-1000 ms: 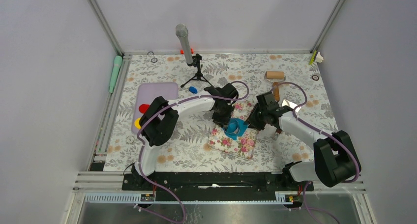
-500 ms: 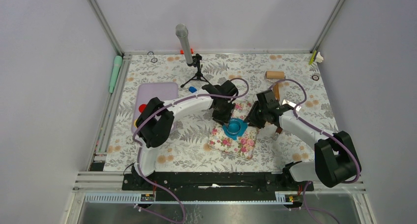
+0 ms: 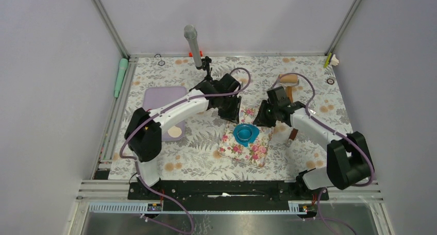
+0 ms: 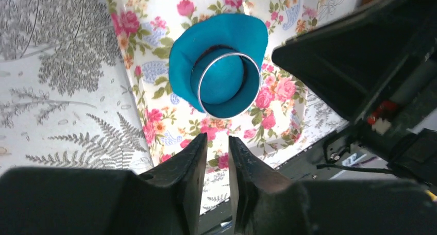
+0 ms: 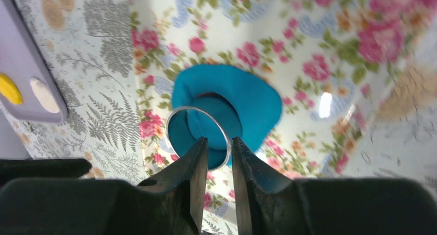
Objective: Roll out the dumpling wrappers from the dough
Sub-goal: Press the dumpling wrapper on the work surface.
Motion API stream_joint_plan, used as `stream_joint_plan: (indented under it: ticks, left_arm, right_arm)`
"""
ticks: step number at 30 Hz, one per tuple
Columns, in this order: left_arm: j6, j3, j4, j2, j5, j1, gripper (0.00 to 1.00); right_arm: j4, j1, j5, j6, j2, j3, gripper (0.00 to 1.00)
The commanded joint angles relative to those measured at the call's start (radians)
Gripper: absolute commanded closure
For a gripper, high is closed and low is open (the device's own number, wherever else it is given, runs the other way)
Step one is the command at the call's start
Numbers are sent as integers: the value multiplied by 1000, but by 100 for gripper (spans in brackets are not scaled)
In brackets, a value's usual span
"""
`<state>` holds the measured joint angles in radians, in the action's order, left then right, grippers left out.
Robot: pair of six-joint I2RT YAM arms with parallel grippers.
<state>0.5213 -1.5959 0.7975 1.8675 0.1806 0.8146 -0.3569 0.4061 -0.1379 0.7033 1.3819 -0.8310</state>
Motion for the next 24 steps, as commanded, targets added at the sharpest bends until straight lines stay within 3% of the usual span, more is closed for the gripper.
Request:
stream_joint_plan:
  ticks: [1,9,16,21,24]
  left_arm:
    - [87,129,-65,-134,56,-42,74]
    - [221,404,-213,-214,194,-92,76]
    - [192,486,-175,-231,126,-117,82]
    - [150,546,-199,-236,5,-111,68]
    - [124,541,-253,-210,10,-101,62]
  right_arm:
    - [-35,-3,-119,-249,110,-135,72]
    - [-190,14,-174,-541,348,-343,73]
    - [-226,16,-224,-611,386,-399,71]
    - [-188,14,-158,-539,365,-398,69]
    - [-164,14,-118,-498,332,-392,69]
